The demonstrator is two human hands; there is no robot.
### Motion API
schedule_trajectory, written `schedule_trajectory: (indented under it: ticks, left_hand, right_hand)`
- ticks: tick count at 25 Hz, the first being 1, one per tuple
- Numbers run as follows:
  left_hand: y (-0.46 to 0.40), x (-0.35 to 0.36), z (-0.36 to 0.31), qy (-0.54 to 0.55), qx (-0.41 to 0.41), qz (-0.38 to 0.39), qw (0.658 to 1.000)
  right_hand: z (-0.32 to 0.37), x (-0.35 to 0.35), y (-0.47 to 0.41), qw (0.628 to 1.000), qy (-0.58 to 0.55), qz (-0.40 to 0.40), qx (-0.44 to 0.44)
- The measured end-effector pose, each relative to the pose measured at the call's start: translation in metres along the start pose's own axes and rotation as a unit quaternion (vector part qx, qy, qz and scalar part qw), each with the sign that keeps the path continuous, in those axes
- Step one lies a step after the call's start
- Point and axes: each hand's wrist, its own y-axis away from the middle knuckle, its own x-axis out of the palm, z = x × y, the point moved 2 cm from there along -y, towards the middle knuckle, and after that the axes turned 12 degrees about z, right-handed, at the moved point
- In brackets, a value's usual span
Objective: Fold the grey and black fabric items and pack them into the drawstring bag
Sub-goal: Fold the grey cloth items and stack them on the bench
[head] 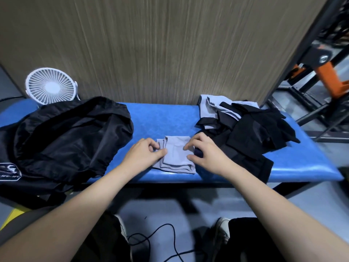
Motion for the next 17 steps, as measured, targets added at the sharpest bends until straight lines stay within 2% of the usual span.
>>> schedule_trajectory:
  ticks: [3, 7, 12, 17]
  left_hand:
    - [-0.0033, 0.0019, -0.0014, 0.064, -0.009, 0.003, 0.998]
    - [-0.0056, 0.0046, -0.0012, 0.117, -0.02, 0.009, 0.993]
    - [-0.0082, 0.0067, -0.0027, 0.203, -0.023, 0.015, 0.979]
    - [-0.0056, 0.0044, -0.0007, 0.216, -0.024, 0.006, 0.976]
  right_hand:
    - [0.0052, 0.0073, -0.0017, 1.0, 0.023, -0.008, 0.011]
    - [0.0082, 0.0066, -0.0033, 0.999, 0.011, 0.018, 0.044]
    - [0.0099, 0.0021, 0.0011, 0.998, 0.001, 0.041, 0.045]
    - [0.0118, 0.0003, 0.0023, 0.997, 0.0, 0.053, 0.054]
